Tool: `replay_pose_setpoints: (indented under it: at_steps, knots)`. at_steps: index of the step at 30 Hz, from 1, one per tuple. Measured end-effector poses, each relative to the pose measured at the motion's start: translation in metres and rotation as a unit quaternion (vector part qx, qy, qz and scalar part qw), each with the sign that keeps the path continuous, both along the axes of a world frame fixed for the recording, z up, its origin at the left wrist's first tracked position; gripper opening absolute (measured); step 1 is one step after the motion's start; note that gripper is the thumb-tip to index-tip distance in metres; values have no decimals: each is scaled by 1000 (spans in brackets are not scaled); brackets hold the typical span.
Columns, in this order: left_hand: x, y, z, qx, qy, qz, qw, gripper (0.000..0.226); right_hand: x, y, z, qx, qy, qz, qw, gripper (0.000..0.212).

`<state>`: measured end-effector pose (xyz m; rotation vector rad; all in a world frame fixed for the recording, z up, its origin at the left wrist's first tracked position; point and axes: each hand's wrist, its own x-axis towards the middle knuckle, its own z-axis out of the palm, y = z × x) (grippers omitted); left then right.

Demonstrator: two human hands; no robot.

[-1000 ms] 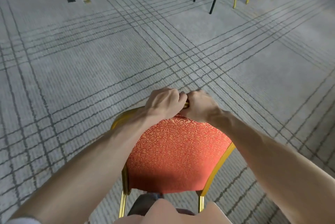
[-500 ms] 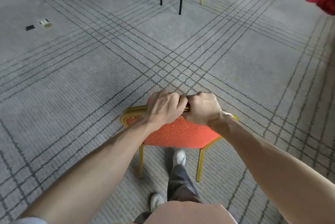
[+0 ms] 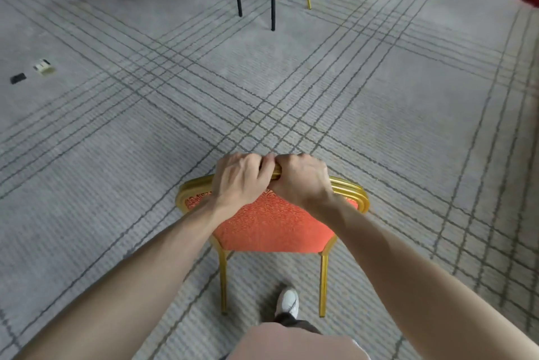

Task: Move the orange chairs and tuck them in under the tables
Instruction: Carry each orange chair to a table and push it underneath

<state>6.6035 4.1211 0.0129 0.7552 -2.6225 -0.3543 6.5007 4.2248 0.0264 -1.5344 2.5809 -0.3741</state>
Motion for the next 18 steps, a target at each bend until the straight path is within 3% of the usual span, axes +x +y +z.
replay_pose_setpoints:
  at_steps: [4,11,18]
  knots:
    - [-47,-49,11,10,-7,8,1000,50,-47,-47,10,-1,-5,9,1000,24]
    - [-142,-139,16,43,-32,34,998,53,-139,-137,12,-18,-13,13,1000,32]
    - [-250,-228,13,43,-47,41,997,50,-245,-233,7,31,-2,5,999,25]
